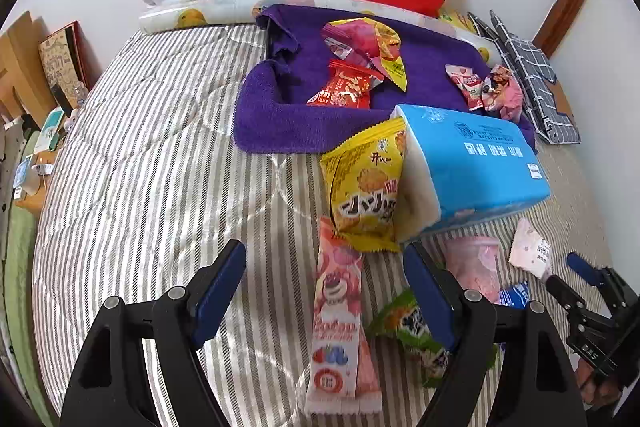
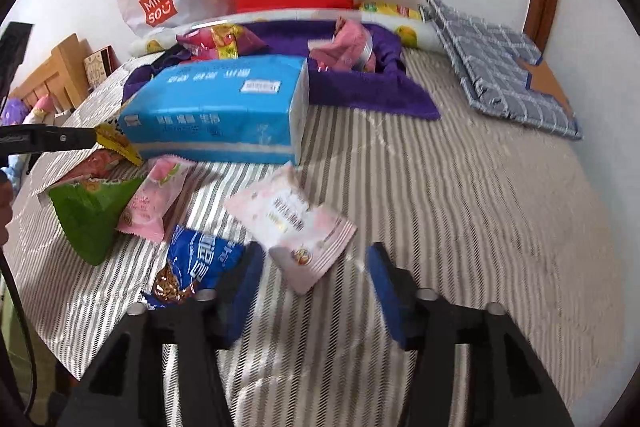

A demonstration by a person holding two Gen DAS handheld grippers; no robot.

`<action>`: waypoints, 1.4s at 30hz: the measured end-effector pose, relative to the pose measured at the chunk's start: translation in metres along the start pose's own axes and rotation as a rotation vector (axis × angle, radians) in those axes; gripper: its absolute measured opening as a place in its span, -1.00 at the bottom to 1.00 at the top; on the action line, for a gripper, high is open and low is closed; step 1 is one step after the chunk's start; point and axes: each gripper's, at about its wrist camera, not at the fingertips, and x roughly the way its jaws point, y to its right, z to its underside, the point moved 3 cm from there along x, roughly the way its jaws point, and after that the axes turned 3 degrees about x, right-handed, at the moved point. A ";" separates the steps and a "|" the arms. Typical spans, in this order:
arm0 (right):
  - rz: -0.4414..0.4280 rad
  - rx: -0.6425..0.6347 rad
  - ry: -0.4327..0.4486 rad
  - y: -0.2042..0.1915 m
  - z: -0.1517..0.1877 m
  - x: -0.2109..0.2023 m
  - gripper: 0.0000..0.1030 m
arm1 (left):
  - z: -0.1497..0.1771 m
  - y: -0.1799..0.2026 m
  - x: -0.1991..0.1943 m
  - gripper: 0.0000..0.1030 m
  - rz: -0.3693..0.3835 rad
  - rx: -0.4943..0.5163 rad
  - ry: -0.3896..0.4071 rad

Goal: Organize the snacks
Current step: 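Close right tool on wafer packet while left tool closes on yellow chip bag, lift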

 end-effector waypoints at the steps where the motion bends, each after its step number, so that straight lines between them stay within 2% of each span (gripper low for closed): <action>1: -0.012 0.000 0.012 0.000 -0.002 -0.002 0.17 | -0.002 0.001 0.003 0.56 -0.001 -0.001 -0.004; 7: -0.102 -0.071 0.013 -0.012 -0.010 0.009 0.23 | -0.009 0.005 0.010 0.56 -0.005 0.009 -0.011; 14: -0.136 -0.084 -0.005 -0.015 -0.022 0.030 0.23 | -0.017 0.004 0.014 0.56 -0.020 0.007 -0.002; 17: -0.138 -0.118 -0.022 -0.017 -0.023 0.033 0.23 | -0.021 0.002 0.019 0.56 -0.052 0.012 -0.004; 23: -0.118 -0.178 -0.063 -0.019 -0.016 0.039 0.23 | -0.027 0.007 0.028 0.53 -0.033 0.038 -0.008; 28: -0.100 -0.159 -0.083 -0.016 -0.018 0.048 0.23 | -0.031 0.014 0.037 0.38 -0.033 0.061 -0.020; 31: -0.104 -0.144 -0.078 -0.014 -0.021 0.048 0.10 | -0.031 0.015 0.040 0.24 -0.011 0.057 -0.032; 33: -0.106 -0.137 -0.078 -0.014 -0.022 0.048 -0.11 | -0.030 0.016 0.042 -0.09 0.015 0.060 -0.050; 34: -0.107 -0.129 -0.079 -0.014 -0.024 0.048 -0.12 | -0.029 0.017 0.042 -0.17 0.022 0.059 -0.051; 42: -0.087 -0.073 -0.072 -0.011 -0.026 0.042 -0.14 | -0.023 0.012 0.028 -0.24 0.031 0.048 -0.021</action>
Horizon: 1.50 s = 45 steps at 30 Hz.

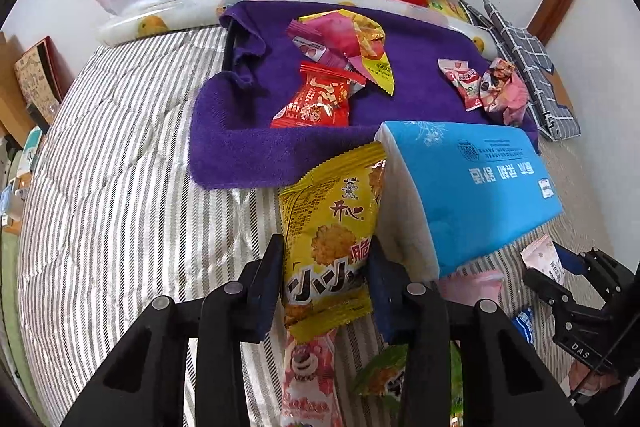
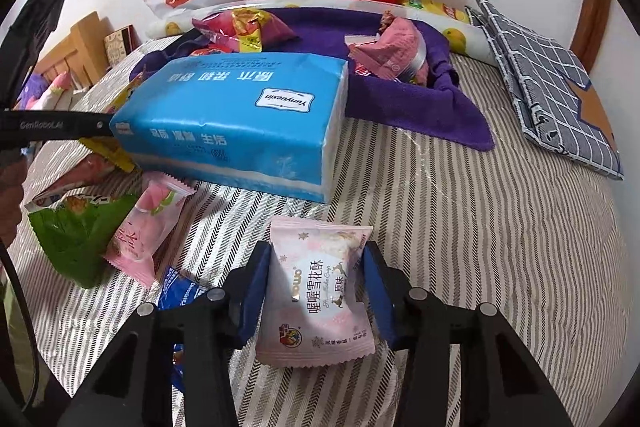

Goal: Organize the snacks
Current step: 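Close right tool on wafer packet while left tool closes on yellow chip bag, lift, then carry both held snacks over the purple towel and lower them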

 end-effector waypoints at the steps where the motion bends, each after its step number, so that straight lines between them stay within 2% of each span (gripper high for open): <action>1: -0.001 0.011 0.005 0.000 0.001 -0.003 -0.14 | 0.000 -0.001 -0.002 -0.24 0.001 -0.003 0.004; 14: 0.007 0.041 0.089 -0.015 -0.006 -0.042 -0.14 | 0.018 -0.009 -0.046 -0.24 0.007 -0.031 0.073; 25: 0.045 0.102 0.147 -0.017 -0.027 -0.067 -0.14 | 0.028 0.008 -0.071 -0.24 0.042 -0.031 0.115; 34: 0.064 0.110 0.221 -0.015 -0.049 -0.093 -0.14 | 0.023 0.025 -0.088 -0.24 0.073 -0.026 0.149; 45: 0.058 0.116 0.266 -0.009 -0.065 -0.115 -0.14 | 0.005 0.051 -0.097 -0.24 0.096 -0.001 0.171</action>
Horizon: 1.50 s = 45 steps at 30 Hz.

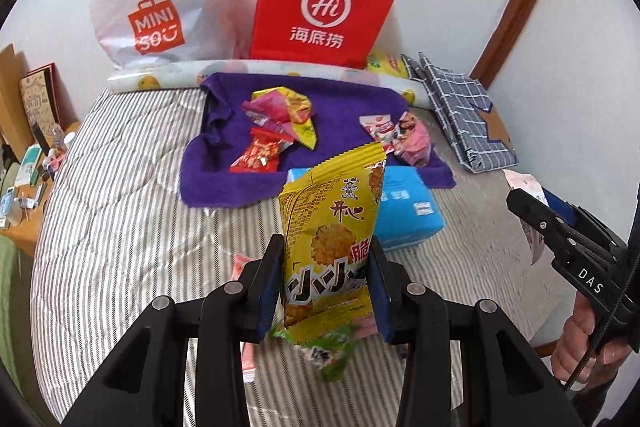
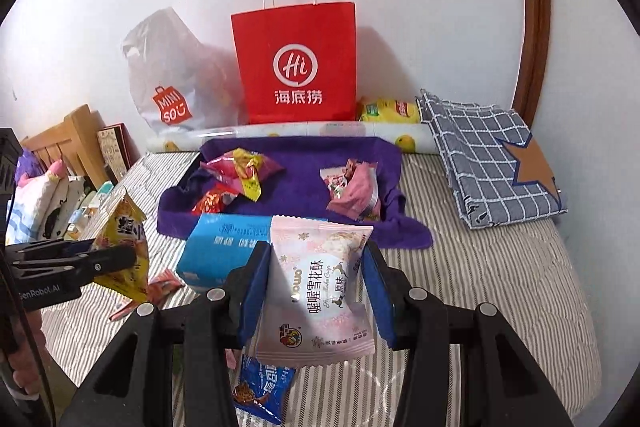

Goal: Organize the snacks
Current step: 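Carry both held snacks over the purple towel and lower them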

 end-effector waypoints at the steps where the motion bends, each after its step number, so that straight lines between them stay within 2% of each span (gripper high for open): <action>1: 0.001 0.001 0.003 0.001 -0.002 -0.001 -0.14 | -0.002 0.002 0.001 -0.24 0.003 0.001 0.001; 9: 0.001 -0.004 0.013 0.005 -0.015 0.005 -0.14 | -0.021 0.014 0.009 -0.24 0.025 0.014 0.000; 15: -0.004 -0.003 0.009 0.008 -0.028 0.022 -0.14 | -0.042 0.012 0.017 -0.24 0.015 0.019 0.002; 32: -0.012 0.015 0.027 0.025 -0.082 0.091 -0.14 | -0.102 -0.055 0.045 -0.24 -0.082 -0.073 0.014; 37: -0.016 0.023 0.022 0.029 -0.093 0.114 -0.14 | -0.114 -0.060 0.065 -0.24 -0.067 -0.087 0.005; 45: -0.048 0.030 -0.028 0.025 -0.094 0.162 -0.14 | -0.118 -0.052 0.108 -0.24 -0.039 -0.074 -0.055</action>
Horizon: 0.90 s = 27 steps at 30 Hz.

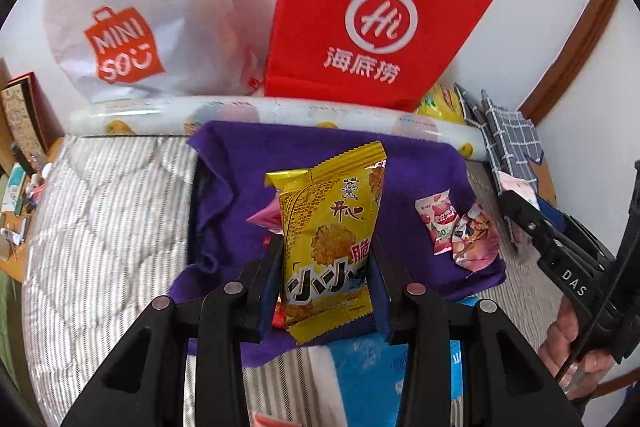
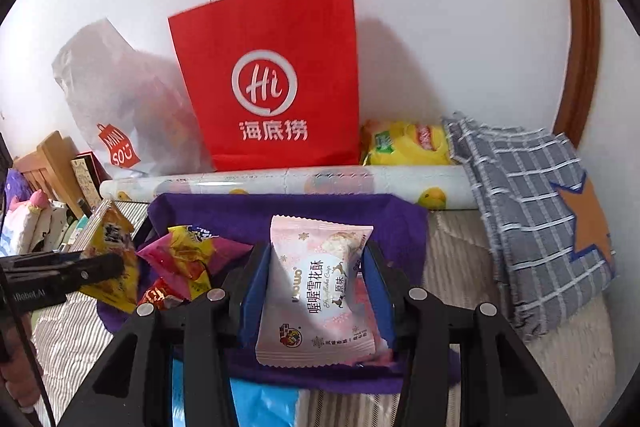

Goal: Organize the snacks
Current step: 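Carry both held snacks over the purple towel and lower them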

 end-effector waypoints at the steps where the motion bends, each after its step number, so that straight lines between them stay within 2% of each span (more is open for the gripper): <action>1: -0.006 0.000 -0.009 0.000 0.001 0.007 -0.14 | 0.000 0.001 0.006 -0.24 0.005 0.000 -0.008; 9: -0.002 0.000 -0.073 0.005 0.018 0.042 -0.13 | 0.002 0.008 0.038 -0.24 0.018 0.003 -0.055; 20: 0.027 -0.033 -0.073 0.001 0.021 0.045 -0.11 | 0.004 0.008 0.049 -0.23 0.007 -0.012 -0.072; 23: 0.018 -0.013 -0.065 0.002 0.018 0.040 -0.04 | 0.005 0.008 0.051 -0.03 -0.006 -0.010 -0.093; 27: 0.026 -0.022 -0.028 -0.002 0.012 0.023 0.28 | 0.006 0.005 0.042 0.21 -0.020 -0.039 -0.100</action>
